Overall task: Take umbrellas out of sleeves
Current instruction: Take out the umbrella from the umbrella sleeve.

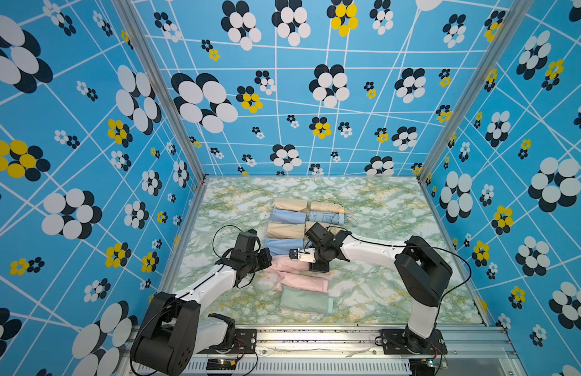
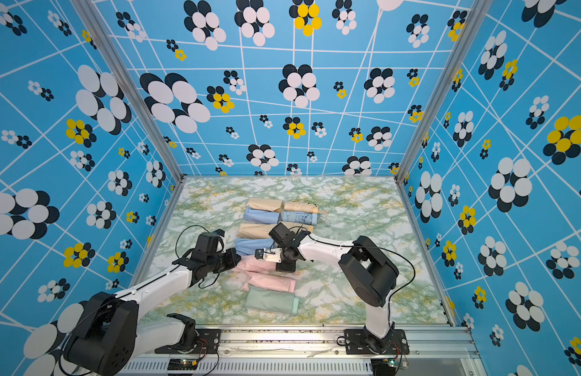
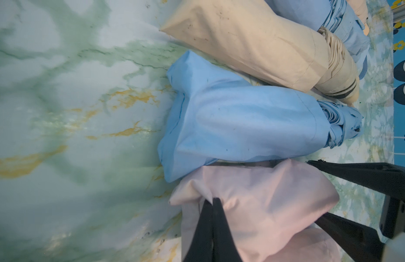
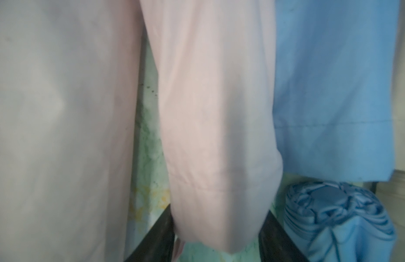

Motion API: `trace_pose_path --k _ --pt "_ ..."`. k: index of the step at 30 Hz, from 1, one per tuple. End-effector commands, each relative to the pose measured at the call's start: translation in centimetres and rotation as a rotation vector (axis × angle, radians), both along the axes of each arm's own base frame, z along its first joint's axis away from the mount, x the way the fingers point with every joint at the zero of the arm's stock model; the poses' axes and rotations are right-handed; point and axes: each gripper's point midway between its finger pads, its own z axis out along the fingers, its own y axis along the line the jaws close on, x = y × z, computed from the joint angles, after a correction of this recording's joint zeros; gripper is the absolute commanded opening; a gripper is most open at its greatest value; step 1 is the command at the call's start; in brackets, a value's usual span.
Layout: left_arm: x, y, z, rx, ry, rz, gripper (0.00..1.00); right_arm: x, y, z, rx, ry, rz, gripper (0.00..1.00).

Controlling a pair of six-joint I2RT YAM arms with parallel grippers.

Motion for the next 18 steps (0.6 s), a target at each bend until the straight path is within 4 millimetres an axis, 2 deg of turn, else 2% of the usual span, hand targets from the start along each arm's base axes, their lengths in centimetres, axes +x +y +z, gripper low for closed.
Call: trace_pose_path --k 1,5,9,18 --pt "-0.68 -0.36 -0.86 0.008 0.038 -0.027 0.01 -0.03 1.22 -0.37 0.027 0.013 0.027 0.50" --pt "-0.63 -0.42 -0.95 0.010 0.040 -0.033 0.01 0.65 1.68 -0.10 0.036 -0.031 0.023 0.58" --pt "-0.66 -0.39 -1.04 0.015 0.043 -0.036 0.01 0.85 1.88 -0.01 0.036 -0.040 0.036 0.62" --pt "-0.75 -0.31 -1.02 0.022 0.041 -0.040 0.01 0.24 1.50 -0.87 -0.005 0.012 0.045 0.53"
